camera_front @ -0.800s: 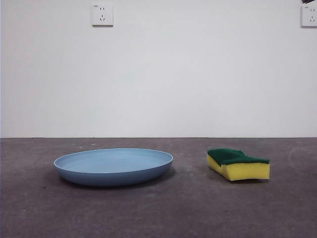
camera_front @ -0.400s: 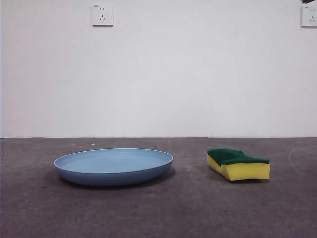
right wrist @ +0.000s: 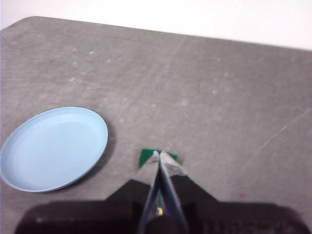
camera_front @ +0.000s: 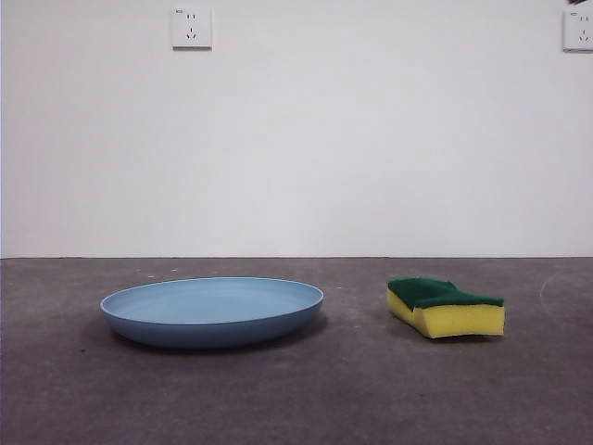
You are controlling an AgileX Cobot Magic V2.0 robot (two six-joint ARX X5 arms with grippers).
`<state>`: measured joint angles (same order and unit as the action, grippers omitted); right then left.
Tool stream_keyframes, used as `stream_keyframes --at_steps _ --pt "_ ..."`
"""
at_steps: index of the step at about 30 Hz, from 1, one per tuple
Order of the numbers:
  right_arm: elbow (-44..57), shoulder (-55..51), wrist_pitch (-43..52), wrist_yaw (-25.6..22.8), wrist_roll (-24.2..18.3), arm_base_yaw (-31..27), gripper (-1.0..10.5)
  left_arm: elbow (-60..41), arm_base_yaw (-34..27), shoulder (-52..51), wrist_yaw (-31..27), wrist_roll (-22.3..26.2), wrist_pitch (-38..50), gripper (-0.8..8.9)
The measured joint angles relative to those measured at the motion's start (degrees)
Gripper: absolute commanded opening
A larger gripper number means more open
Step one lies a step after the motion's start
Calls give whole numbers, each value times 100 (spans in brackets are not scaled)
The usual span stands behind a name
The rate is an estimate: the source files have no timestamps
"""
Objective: Pick up the plate,pick up the cloth,clean the plate with the cloth
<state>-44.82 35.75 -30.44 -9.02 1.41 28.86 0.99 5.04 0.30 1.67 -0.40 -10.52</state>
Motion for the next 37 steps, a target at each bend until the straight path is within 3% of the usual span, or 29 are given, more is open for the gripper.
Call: stream_keyframes --at_steps 3,6,9,14,23,37 --pt "116 -199 149 46 -219 -367 1 0 0 0 0 0 0 -3" --pt "553 -511 605 407 -289 -815 1 0 0 0 2 0 2 -3" --pt "1287 -957 1237 761 -302 -1268 1 0 0 0 2 0 2 -3" --pt "2592 -1923 2009 907 -291 -1694 1 0 0 0 0 0 0 -3" --pt "3821 -3047 2109 905 -227 -2072 1 0 0 0 2 0 2 -3" --pt "4387 -3451 2028 905 -61 -2068 1 0 0 0 0 0 2 -3"
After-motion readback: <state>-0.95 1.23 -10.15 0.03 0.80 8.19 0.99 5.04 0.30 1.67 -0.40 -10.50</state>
